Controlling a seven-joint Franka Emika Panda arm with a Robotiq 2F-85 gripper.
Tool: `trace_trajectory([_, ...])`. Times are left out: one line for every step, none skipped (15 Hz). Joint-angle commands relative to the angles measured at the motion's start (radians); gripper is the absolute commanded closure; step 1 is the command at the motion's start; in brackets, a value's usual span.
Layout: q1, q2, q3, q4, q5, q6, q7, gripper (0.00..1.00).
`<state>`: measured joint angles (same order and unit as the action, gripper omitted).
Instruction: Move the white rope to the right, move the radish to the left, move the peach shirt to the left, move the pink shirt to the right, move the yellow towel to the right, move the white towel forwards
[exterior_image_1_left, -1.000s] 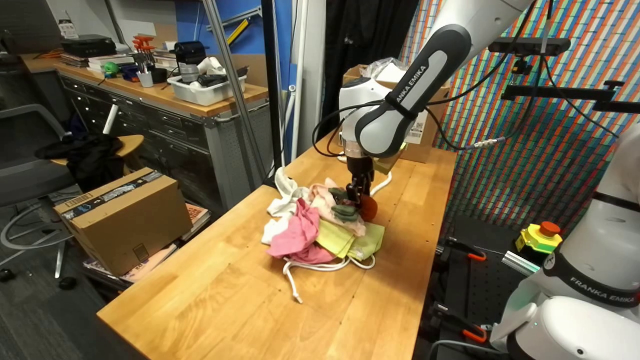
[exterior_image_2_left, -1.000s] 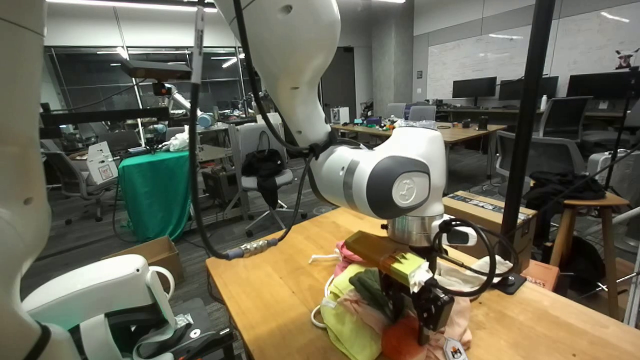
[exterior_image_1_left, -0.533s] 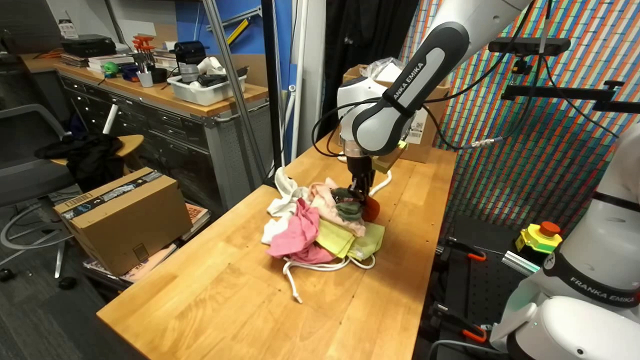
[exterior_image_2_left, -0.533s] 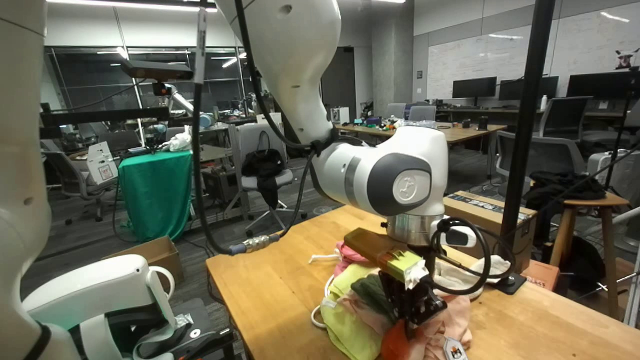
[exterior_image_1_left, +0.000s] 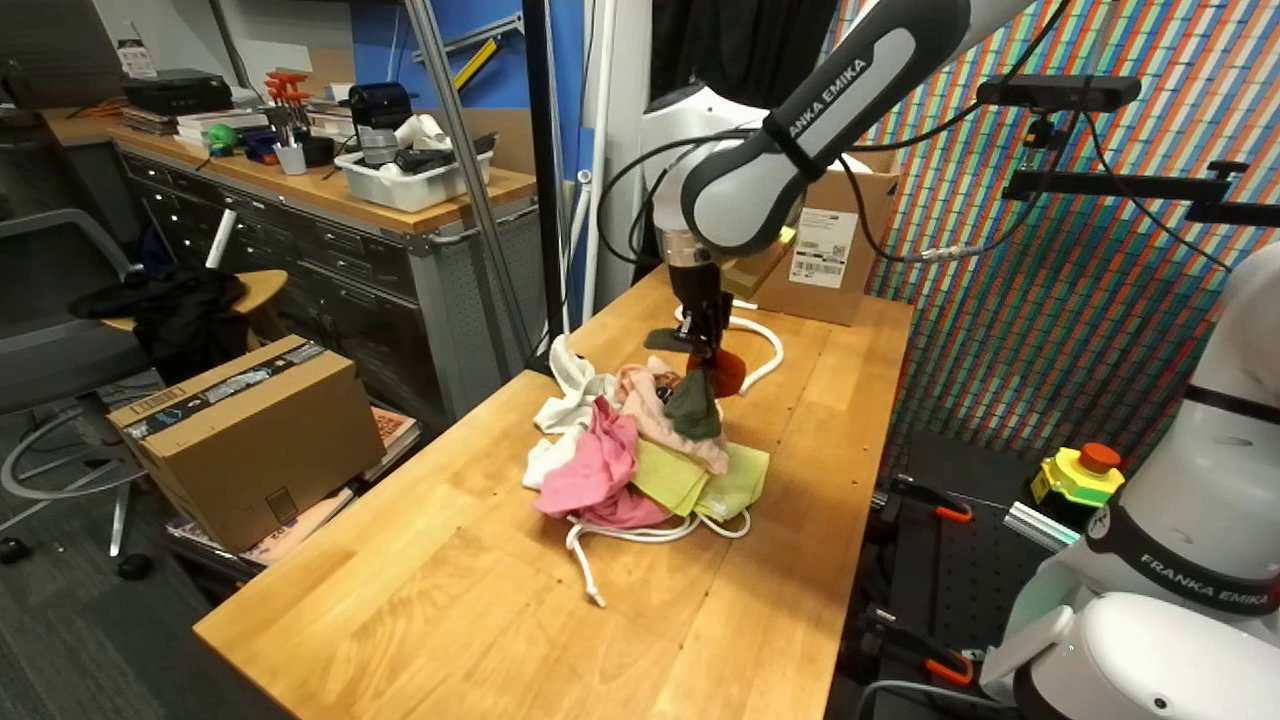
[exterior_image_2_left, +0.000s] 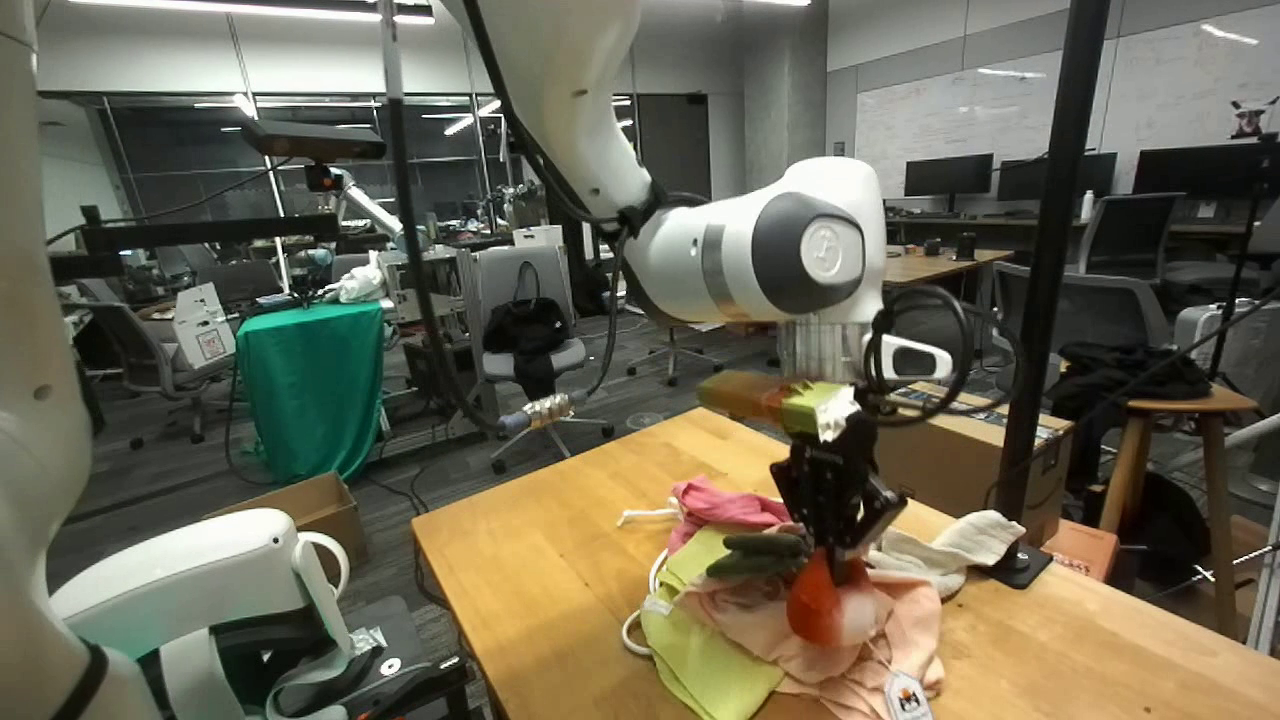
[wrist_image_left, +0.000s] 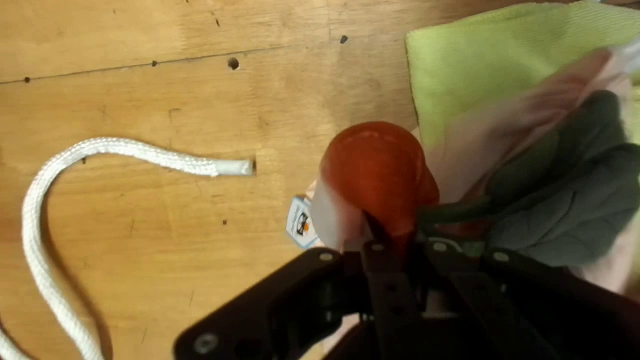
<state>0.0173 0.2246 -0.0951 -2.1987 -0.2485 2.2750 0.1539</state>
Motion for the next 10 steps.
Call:
trace_trajectory([0.044,-0.099,0.041,0.047,-0.039,-0.108,0.057,0.94])
trace_trajectory([0.055,-0.116,0.06,0.062,-0.04,-0.129,0.062,0.94])
trace_trajectory([0.065,-0.125,0.076,0.077,-0.042,-0.137,0.071,0.94])
trace_trajectory([0.076,-0.136,0.095,0.086,-0.041,-0.145,0.077,0.94])
trace_trajectory([0.087,-0.14,0.113,0.092,-0.045,-0.129,0.091,0.94])
trace_trajectory([0.096,-0.138,0.129,0.099,-0.042,-0.118,0.096,0.94])
trace_trajectory([0.108,-0.136,0.146,0.107,-0.04,-0.114,0.106,0.94])
trace_trajectory([0.12,-0.128,0.161,0.117,-0.045,-0.111,0.12,0.94])
trace_trajectory([0.131,-0.119,0.175,0.128,-0.043,-0.118,0.125,0.94])
trace_trajectory([0.144,-0.115,0.191,0.142,-0.041,-0.138,0.126,0.94])
